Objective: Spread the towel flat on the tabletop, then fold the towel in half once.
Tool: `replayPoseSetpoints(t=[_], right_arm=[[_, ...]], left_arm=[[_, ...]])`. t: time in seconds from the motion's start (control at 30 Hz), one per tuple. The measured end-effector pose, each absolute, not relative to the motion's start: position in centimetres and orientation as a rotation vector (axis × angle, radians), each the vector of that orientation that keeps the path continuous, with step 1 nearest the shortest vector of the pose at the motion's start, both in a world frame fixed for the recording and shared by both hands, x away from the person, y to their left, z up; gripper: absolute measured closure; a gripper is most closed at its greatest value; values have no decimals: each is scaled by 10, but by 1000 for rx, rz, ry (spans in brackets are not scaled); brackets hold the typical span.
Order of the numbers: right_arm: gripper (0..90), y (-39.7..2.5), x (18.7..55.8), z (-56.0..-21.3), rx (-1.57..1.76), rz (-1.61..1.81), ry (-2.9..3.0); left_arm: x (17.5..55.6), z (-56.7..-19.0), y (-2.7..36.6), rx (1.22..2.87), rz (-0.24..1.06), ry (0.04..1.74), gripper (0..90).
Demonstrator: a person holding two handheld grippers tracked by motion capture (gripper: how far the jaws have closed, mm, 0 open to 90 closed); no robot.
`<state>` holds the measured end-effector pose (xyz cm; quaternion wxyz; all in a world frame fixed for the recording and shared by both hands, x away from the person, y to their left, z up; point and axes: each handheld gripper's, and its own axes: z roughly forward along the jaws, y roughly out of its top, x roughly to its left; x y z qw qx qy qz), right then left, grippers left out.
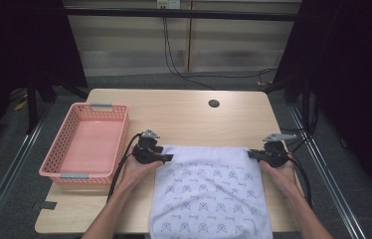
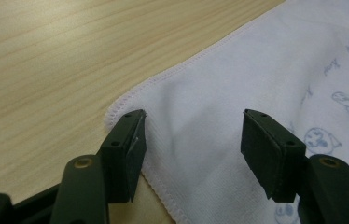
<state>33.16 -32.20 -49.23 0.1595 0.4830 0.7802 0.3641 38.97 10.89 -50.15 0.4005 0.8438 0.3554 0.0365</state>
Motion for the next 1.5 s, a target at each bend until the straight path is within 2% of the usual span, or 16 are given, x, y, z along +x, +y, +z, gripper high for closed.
replayPoseSetpoints(t=[0.3,0.43,0.47,0.57,0.7,0.77,0.8,0.83,1.03,1.1,1.23,1.3,1.33,1.37,1.43,1.5], right_arm=[[851,-323,331,-492,1380,1058,2226],[851,-322,331,-492,1380,1060,2228],[852,-322,331,-492,1380,1065,2229],[851,-323,330,-491,1373,1083,2225],[851,-324,329,-489,1381,1093,2218],[851,-325,330,-489,1386,1100,2214],[851,-325,331,-490,1386,1102,2213],[851,-325,331,-490,1386,1102,2213],[850,-325,331,-490,1393,1105,2209],[849,-325,330,-490,1388,1105,2211],[848,-325,329,-488,1383,1103,2214],[848,-325,328,-488,1382,1115,2212],[848,-325,328,-488,1385,1120,2213],[848,-326,329,-487,1387,1140,2212],[849,-327,329,-486,1387,1156,2206],[850,-332,327,-477,1385,1208,2171]], left_arm=[[387,-503,104,2153,134,873,394],[386,-502,105,2189,146,830,585],[385,-502,104,2189,134,827,585],[383,-502,102,2198,152,811,777],[385,-502,105,2181,116,823,845],[386,-500,108,2168,120,819,841],[387,-497,112,2129,127,842,730],[387,-497,112,2129,127,842,673],[394,-496,125,2079,153,944,565],[395,-500,124,2104,165,949,491],[395,-504,117,2122,166,937,436],[396,-504,113,2133,164,921,583],[398,-504,110,2137,148,902,583],[399,-505,106,2147,151,868,794],[399,-506,106,2145,162,868,834],[401,-504,108,2098,100,884,859]])
